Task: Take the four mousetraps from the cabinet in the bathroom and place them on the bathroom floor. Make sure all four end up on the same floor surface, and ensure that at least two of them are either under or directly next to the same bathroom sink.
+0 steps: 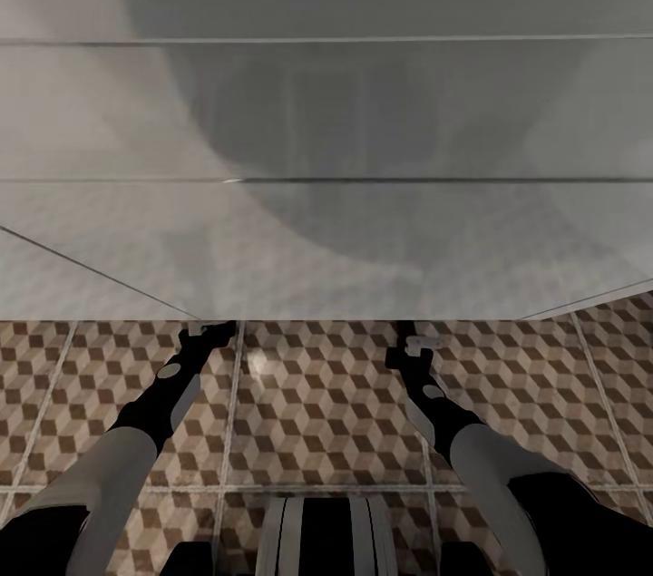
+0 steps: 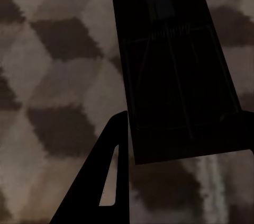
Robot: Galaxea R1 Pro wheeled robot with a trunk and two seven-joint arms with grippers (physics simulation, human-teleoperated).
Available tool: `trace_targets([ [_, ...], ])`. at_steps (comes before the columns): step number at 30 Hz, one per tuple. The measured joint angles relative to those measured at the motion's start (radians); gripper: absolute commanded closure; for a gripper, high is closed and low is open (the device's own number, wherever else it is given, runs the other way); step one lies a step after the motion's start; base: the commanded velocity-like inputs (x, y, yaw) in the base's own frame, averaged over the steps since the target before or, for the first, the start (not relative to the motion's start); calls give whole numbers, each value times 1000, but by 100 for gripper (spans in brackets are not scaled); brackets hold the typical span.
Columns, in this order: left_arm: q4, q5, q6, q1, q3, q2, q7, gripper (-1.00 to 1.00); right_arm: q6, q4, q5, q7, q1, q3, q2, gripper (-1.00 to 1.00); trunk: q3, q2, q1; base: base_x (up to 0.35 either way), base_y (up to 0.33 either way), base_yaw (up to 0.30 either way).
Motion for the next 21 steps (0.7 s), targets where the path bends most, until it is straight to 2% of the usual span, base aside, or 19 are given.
trace_targets([
  [4, 0, 0, 0, 0, 0, 0, 0, 100, 3, 0, -13, 2, 0, -2, 0, 100, 0, 0, 0, 0, 0, 0],
  [10, 0, 0, 0, 0, 0, 0, 0, 100, 5, 2, -54, 5, 0, -3, -1, 100, 0, 0, 0, 0, 0, 0],
  [21, 0, 0, 0, 0, 0, 0, 0, 100, 6, 2, -62, 6, 0, -3, -1, 100, 0, 0, 0, 0, 0, 0],
])
